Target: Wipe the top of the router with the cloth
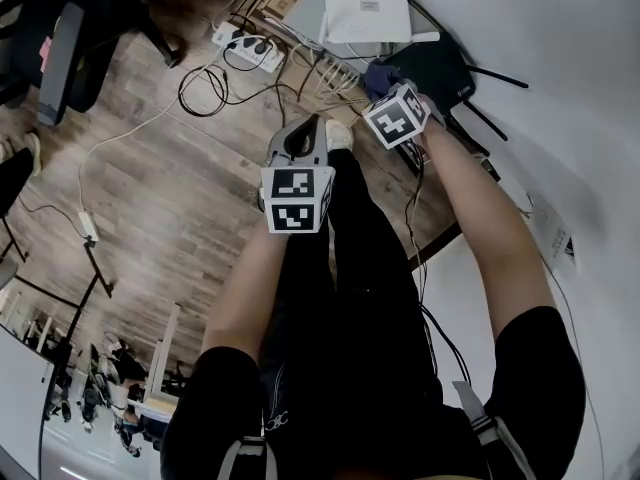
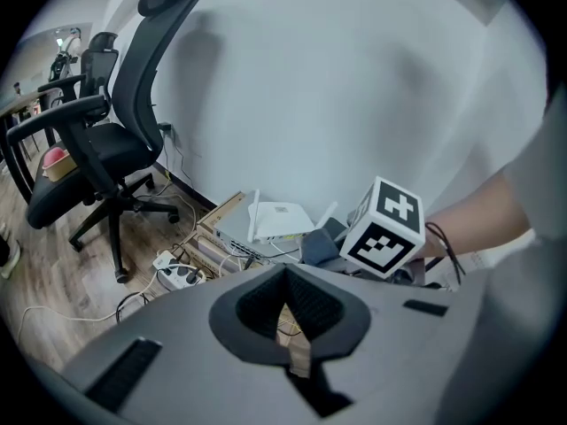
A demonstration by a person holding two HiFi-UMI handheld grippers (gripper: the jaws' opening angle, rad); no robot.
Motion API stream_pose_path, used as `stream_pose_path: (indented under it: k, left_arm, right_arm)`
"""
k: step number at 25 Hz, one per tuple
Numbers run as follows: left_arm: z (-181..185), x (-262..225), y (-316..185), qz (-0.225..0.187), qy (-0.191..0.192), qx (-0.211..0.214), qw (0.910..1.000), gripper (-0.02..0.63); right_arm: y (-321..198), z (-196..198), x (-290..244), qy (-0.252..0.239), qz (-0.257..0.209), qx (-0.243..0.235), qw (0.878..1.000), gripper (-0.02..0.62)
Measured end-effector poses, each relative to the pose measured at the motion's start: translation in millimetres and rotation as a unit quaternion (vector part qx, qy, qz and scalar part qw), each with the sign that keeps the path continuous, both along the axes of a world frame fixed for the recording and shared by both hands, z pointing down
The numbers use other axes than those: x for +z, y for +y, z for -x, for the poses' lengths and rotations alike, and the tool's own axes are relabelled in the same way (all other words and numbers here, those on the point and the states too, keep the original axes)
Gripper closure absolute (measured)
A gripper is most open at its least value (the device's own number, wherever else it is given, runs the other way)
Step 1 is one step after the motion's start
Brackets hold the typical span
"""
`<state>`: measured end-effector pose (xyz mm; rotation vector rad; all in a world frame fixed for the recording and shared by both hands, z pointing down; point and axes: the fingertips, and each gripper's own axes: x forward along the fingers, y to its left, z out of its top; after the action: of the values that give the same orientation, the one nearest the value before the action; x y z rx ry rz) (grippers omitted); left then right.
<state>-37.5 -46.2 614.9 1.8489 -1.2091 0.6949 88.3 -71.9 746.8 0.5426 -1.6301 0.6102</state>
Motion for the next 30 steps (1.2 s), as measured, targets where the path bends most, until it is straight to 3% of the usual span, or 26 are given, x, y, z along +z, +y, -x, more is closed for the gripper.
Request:
stream_pose_path:
  k: [11, 20, 26, 30]
  left_arm:
    - [-2, 2, 6, 0.005, 0.0, 0.001, 1.0, 0.601]
    - [-8, 5, 6, 0.012, 0.008, 0.002, 0.9999, 0.6]
    - [-10, 9, 5, 0.015, 0.008, -0.001, 0.9999, 0.601]
    - [-12, 11, 1, 0.012, 0.006, -0.003, 0.9999, 0.6]
  right_arm:
    - [-23, -28, 6, 0.037, -0.042, -0.002, 0.998, 0.549]
    - [-58, -86, 14, 0.1, -0.06, 0.017, 0.993, 0.549]
    - [-77, -125, 19, 0.116, -0.064, 0.057, 0.989, 0.549]
    - [-89, -142, 21, 0.132, -0.068, 0.049, 0.988, 0.549]
